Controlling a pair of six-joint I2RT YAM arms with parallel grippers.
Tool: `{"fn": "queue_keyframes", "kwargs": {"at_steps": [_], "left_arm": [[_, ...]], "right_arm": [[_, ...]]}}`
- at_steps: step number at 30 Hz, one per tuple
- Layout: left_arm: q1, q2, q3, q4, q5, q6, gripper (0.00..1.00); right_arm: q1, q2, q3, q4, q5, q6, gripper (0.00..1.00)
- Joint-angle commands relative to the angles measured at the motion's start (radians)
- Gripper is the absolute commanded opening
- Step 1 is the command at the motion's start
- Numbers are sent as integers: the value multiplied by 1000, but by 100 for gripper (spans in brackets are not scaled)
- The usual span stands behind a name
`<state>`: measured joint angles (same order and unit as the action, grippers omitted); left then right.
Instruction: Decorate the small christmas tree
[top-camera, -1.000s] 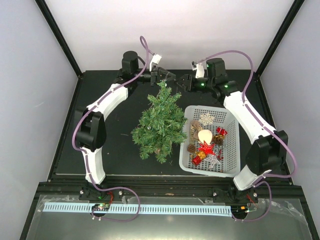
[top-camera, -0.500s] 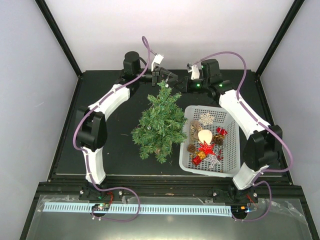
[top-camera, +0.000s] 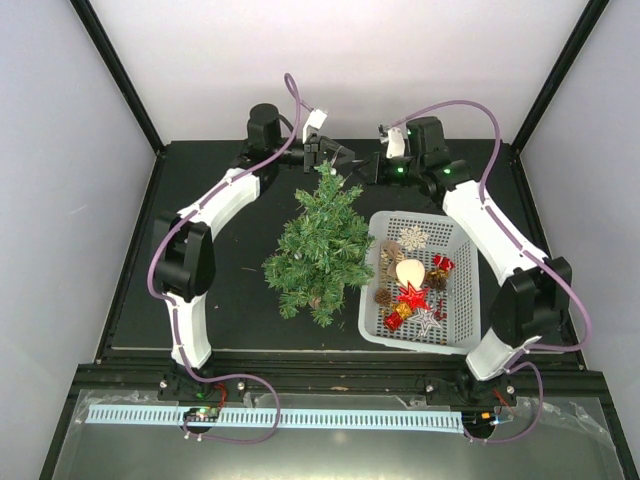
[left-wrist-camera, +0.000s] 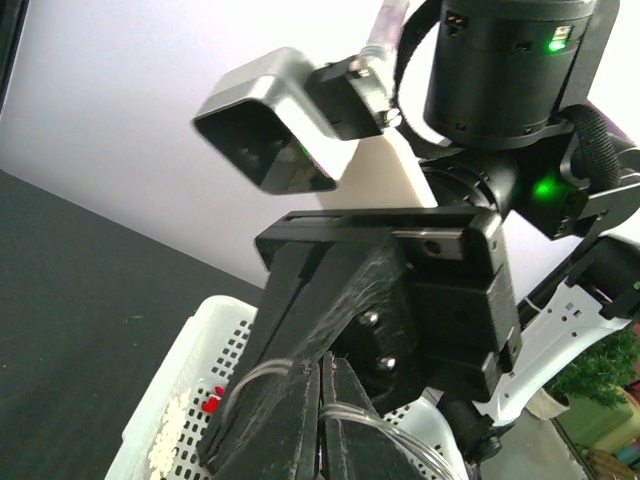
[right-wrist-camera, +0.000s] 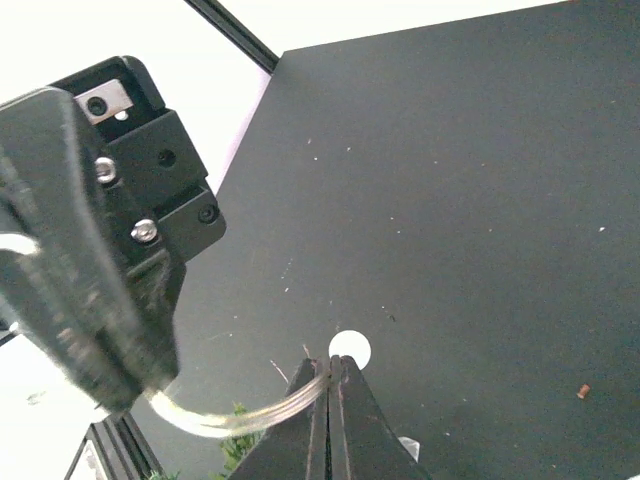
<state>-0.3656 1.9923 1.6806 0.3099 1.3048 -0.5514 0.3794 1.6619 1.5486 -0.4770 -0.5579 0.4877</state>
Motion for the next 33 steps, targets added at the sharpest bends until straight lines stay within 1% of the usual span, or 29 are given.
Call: {"fn": "queue_keyframes", "kwargs": {"at_steps": [1, 10, 13, 20, 21, 24, 26, 28, 31, 32, 33], "left_arm": [[16, 19, 38, 24, 6, -5, 2], [28, 28, 45, 29, -9, -13, 4], [28, 30, 45, 27, -12, -13, 7], [28, 32, 45, 27, -15, -12, 7], [28, 32, 44, 25, -17, -12, 9], [28, 31, 42, 24, -16, -13, 23], [28, 31, 41, 22, -16, -11, 27], [28, 31, 41, 21, -16, -9, 35], [28, 31, 42, 20, -16, -5, 36], [28, 31, 42, 16, -17, -1, 37], [28, 31, 44, 8, -19, 6, 41]], "right_arm": [[1, -80, 23, -45, 71, -54, 1], [1, -136, 15, -113, 168, -127, 1], [1, -150, 14, -125, 192, -145, 1], [1, -171, 15, -149, 225, -170, 1], [1, -171, 16, -153, 229, -173, 1], [1, -170, 31, -178, 236, -179, 1], [1, -173, 46, -198, 245, -182, 1], [0, -175, 61, -219, 254, -187, 1], [1, -181, 85, -250, 268, -194, 1], [1, -184, 91, -260, 272, -197, 1], [1, -186, 98, -271, 278, -198, 1]]}}
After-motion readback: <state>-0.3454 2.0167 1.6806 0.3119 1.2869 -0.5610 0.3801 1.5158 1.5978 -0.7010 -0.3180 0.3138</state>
